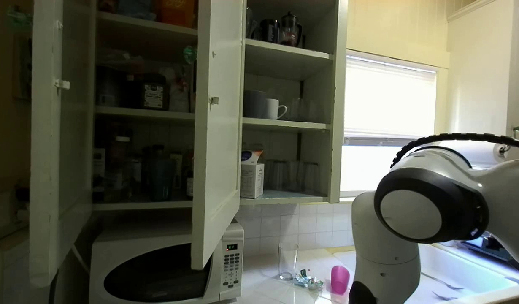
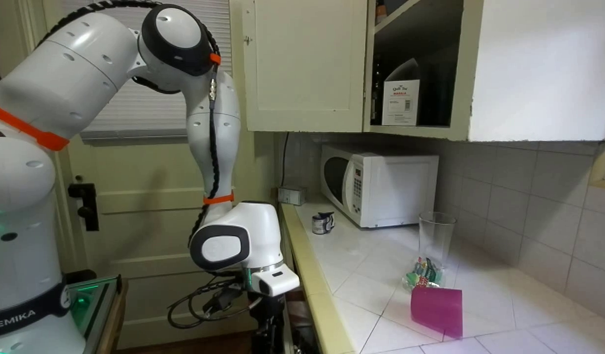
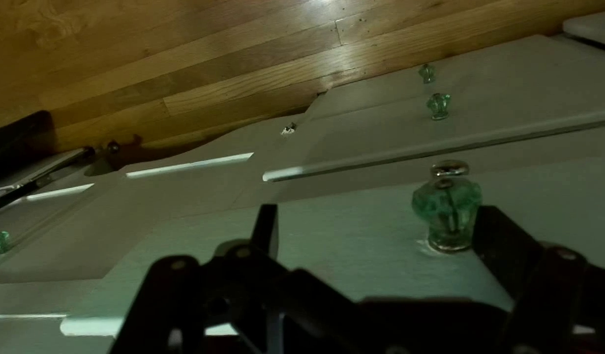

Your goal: Put the orange spoon in the drawer and close it

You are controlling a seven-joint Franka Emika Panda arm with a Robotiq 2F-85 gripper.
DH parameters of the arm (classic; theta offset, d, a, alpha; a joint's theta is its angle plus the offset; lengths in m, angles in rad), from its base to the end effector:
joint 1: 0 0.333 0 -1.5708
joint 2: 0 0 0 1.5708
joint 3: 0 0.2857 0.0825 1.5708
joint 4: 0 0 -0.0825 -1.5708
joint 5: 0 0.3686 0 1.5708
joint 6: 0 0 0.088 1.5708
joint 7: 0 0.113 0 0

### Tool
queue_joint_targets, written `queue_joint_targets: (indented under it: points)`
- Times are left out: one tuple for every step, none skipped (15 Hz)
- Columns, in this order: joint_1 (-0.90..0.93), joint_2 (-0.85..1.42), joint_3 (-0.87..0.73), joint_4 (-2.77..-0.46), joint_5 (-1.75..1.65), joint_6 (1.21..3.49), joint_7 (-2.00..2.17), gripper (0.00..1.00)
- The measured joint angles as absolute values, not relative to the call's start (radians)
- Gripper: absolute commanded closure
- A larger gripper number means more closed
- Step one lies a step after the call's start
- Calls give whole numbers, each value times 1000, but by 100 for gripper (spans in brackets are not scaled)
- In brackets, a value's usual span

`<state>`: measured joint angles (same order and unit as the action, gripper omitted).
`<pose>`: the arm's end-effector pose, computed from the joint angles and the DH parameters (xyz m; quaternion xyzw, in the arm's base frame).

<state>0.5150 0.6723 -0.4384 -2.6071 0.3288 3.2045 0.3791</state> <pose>0.3760 -0.0499 0.0461 0.9527 -0.2676 0.0468 0.1364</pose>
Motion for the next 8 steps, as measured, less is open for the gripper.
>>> queue_joint_targets:
  points:
    - [519,670,-444,-2600,329,3184,379,0]
    - [521,669,-447,-2597,329,3174,379,0]
    - [522,669,-448,-2597,329,3172,379,0]
    - [523,669,-449,-2596,329,3171,379,0]
    - [524,669,-449,-2596,329,3171,379,0]
    - [524,668,-450,-2597,328,3171,379,0]
    - [518,666,-444,-2600,327,3180,374,0]
    - [502,663,-428,-2602,325,3194,366,0]
